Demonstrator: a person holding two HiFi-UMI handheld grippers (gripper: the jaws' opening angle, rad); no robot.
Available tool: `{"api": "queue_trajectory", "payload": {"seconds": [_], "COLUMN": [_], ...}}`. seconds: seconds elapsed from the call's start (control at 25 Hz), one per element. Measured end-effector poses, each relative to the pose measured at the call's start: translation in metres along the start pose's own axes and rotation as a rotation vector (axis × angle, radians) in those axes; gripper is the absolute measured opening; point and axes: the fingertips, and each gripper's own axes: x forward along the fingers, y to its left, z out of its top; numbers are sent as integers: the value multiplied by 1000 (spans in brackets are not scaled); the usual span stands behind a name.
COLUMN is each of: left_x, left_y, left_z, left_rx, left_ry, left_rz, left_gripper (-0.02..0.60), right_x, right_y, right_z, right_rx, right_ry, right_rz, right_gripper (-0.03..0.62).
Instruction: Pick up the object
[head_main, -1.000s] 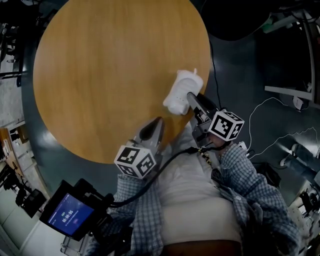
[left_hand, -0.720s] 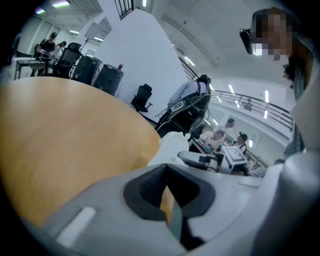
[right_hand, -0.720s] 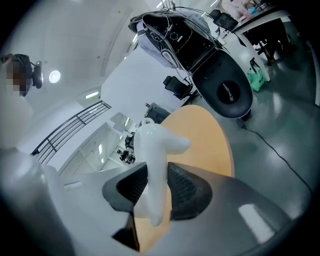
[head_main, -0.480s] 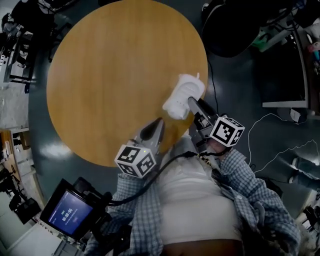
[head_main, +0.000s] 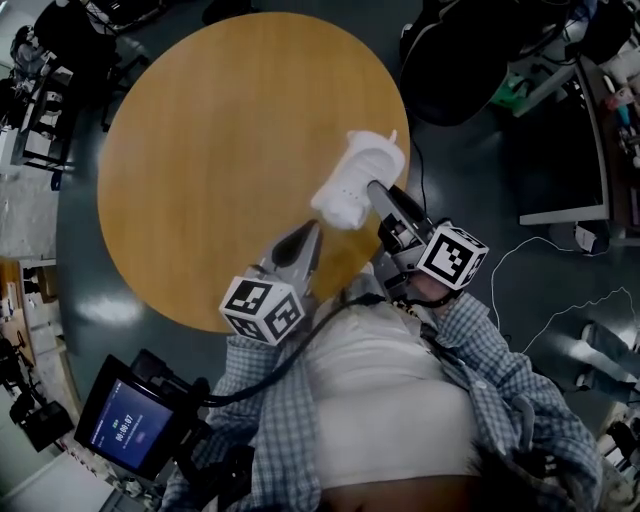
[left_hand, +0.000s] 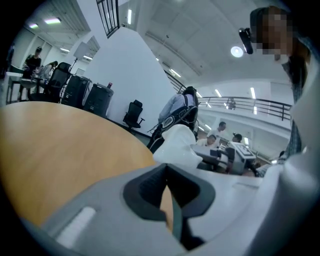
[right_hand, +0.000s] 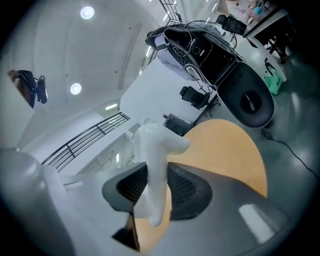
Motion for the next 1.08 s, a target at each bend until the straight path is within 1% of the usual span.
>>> {"api": "queue_trajectory", "payload": {"seconds": [0.12,0.24,0.4,0.56,0.88,1.08], "left_x": [1,1,2,1,0,-1], "left_y": [0,2,4,4,5,6], "left_z": [3,5,4,4,1,1], "left_rx": [-2,-1,0,-6,-20,-23], "left_ry": [-9,-13,-12,-12,-11,-12], "left_rz": [-1,1,8,11,16,20], "left_gripper": [3,3,3,3,3,3], "right_x": [1,3,6,9,8,10], "right_y": [6,6,4,6,6,9], "right_z": [-1,-1,-3,-3,-7,-8], "right_rx": [13,0,38,43,26,32], "right_ry": [-6,6,3,8,34,37], "right_rz": [33,24,53,72,43,59], "right_gripper": [127,127,127,127,127,127]}}
